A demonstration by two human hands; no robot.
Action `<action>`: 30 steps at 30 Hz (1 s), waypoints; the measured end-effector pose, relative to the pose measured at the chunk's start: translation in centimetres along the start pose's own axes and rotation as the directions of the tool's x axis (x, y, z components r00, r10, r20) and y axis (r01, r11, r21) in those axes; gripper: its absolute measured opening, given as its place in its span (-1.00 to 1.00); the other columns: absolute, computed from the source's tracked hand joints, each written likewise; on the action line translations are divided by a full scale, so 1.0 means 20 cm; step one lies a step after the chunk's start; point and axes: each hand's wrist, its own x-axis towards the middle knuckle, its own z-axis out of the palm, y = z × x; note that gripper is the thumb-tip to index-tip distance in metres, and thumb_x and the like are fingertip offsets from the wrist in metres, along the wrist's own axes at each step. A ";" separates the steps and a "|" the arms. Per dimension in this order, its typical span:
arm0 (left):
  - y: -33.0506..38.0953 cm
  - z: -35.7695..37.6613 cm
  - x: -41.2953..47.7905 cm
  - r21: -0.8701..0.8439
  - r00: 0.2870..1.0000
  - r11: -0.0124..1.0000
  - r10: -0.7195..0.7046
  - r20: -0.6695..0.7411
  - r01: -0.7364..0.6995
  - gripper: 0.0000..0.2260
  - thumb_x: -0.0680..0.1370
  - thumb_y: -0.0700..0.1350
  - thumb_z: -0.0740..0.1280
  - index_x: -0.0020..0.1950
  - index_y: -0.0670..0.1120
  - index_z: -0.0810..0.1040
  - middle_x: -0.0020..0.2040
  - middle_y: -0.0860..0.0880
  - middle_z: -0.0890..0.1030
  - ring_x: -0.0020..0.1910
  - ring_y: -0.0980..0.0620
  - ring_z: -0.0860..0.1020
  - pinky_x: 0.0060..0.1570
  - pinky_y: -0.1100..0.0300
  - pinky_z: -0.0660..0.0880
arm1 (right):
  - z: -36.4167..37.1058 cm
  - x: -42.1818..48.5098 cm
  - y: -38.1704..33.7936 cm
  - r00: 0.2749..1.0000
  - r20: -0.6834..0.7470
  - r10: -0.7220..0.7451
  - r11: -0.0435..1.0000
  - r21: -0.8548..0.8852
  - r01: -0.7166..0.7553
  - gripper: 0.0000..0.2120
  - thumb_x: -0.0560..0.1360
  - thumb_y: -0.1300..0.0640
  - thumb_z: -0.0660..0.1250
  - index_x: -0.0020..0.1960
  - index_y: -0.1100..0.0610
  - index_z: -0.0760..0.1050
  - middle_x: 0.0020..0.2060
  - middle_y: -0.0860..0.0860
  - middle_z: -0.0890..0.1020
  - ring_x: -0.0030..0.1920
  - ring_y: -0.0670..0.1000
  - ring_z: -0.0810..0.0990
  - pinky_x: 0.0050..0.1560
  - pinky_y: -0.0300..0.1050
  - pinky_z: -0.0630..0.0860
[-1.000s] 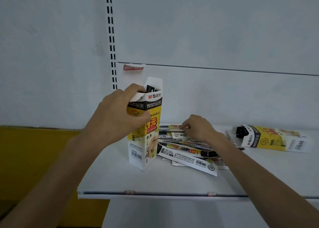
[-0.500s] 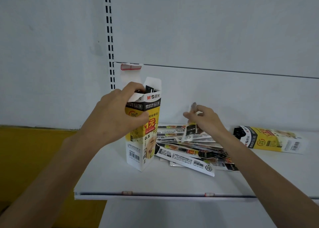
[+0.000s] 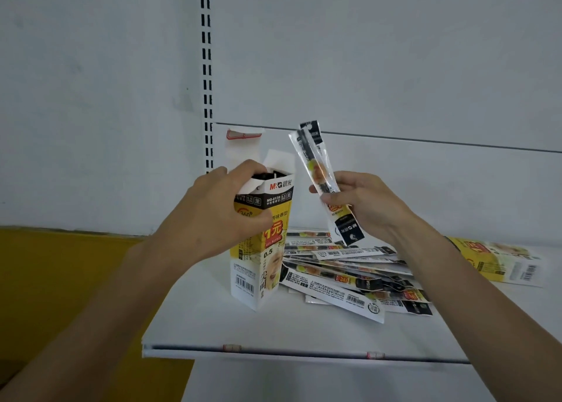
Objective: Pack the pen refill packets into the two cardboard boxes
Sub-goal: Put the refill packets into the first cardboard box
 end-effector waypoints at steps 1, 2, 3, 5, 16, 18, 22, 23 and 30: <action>0.00 0.00 0.00 0.001 1.000 1.000 -0.005 0.001 0.005 -0.63 0.34 0.10 0.34 0.11 0.30 0.35 -0.06 0.00 0.50 -0.03 0.00 0.48 -0.09 0.02 0.54 | 0.00 0.00 -0.02 1.000 0.020 -0.001 0.999 0.035 0.001 -0.75 0.42 0.45 0.30 -0.02 0.17 0.59 -0.13 0.02 0.70 -0.21 -0.11 0.64 -0.26 -0.34 0.53; 0.00 0.00 0.00 0.000 1.000 1.000 -0.006 0.002 0.006 -0.62 0.33 0.11 0.33 0.11 0.30 0.36 -0.06 0.00 0.50 -0.03 0.00 0.48 -0.08 0.01 0.54 | 0.00 0.00 -0.03 0.999 0.036 -0.010 0.998 0.054 0.008 -0.75 0.42 0.45 0.28 -0.02 0.18 0.58 -0.14 0.02 0.71 -0.19 -0.11 0.64 -0.20 -0.29 0.53; 0.00 0.00 0.00 -0.001 1.000 1.000 -0.006 0.003 0.006 -0.62 0.33 0.11 0.32 0.12 0.29 0.36 -0.05 0.00 0.50 -0.03 0.00 0.48 -0.08 0.01 0.54 | 0.01 0.01 -0.04 0.999 0.046 -0.024 0.998 0.057 0.021 -0.75 0.43 0.44 0.27 -0.01 0.19 0.58 -0.15 0.01 0.71 -0.14 -0.09 0.64 -0.12 -0.24 0.53; 0.00 0.00 0.00 -0.003 1.000 1.000 -0.007 0.000 0.007 -0.63 0.34 0.10 0.34 0.12 0.27 0.38 -0.05 0.00 0.50 -0.03 0.01 0.48 -0.07 0.01 0.54 | 0.02 0.01 -0.07 0.997 0.054 -0.048 0.998 0.051 0.045 -0.76 0.44 0.42 0.24 0.00 0.21 0.58 -0.15 0.02 0.71 -0.08 -0.05 0.64 0.02 -0.14 0.50; 0.00 0.00 0.00 -0.009 1.000 1.000 0.001 -0.018 -0.001 -0.63 0.36 0.08 0.33 0.13 0.27 0.38 -0.06 0.01 0.48 -0.04 0.03 0.48 -0.08 0.03 0.54 | 0.02 0.04 0.13 0.971 0.003 0.239 0.823 -0.531 -0.201 -0.67 0.48 0.30 0.29 0.23 0.13 0.46 -0.05 0.02 0.60 -0.07 0.01 0.57 -0.04 -0.03 0.46; 0.00 0.00 0.00 -0.008 1.000 1.000 0.005 -0.020 -0.005 -0.63 0.37 0.08 0.34 0.15 0.25 0.38 -0.07 0.02 0.47 -0.05 0.03 0.47 -0.07 0.04 0.54 | 0.01 0.04 0.21 0.957 -0.032 0.287 0.789 -0.559 -0.255 -0.67 0.48 0.28 0.30 0.22 0.08 0.43 0.03 0.07 0.60 0.01 0.08 0.59 0.07 0.08 0.48; 0.01 0.00 -0.01 -0.010 0.999 1.000 0.013 -0.031 -0.013 -0.62 0.38 0.06 0.34 0.18 0.22 0.38 -0.08 0.03 0.46 -0.06 0.04 0.47 -0.09 0.07 0.53 | -0.01 0.05 0.26 0.962 -0.093 0.256 0.763 -0.592 -0.261 -0.85 0.50 0.16 0.30 0.06 0.14 0.51 -0.11 0.08 0.62 -0.08 0.06 0.58 -0.05 -0.06 0.48; 0.00 0.00 -0.01 -0.007 0.999 1.000 0.014 -0.032 -0.014 -0.62 0.38 0.06 0.34 0.18 0.22 0.38 -0.08 0.03 0.46 -0.06 0.05 0.47 -0.10 0.08 0.53 | -0.01 0.05 0.26 0.965 -0.101 0.241 0.742 -0.623 -0.250 -0.90 0.51 0.13 0.29 -0.05 0.16 0.53 -0.24 0.06 0.59 -0.22 0.02 0.55 -0.18 -0.16 0.44; -0.01 0.01 0.00 -0.002 0.999 1.000 0.018 -0.042 -0.018 -0.63 0.39 0.06 0.34 0.17 0.21 0.37 -0.05 0.03 0.47 -0.04 0.05 0.46 -0.11 0.12 0.52 | -0.06 0.06 0.25 0.987 -0.079 0.143 0.811 -0.563 -0.163 -0.43 0.43 0.24 0.41 0.33 -0.14 0.34 -0.11 0.09 0.58 -0.13 0.04 0.57 -0.08 -0.13 0.45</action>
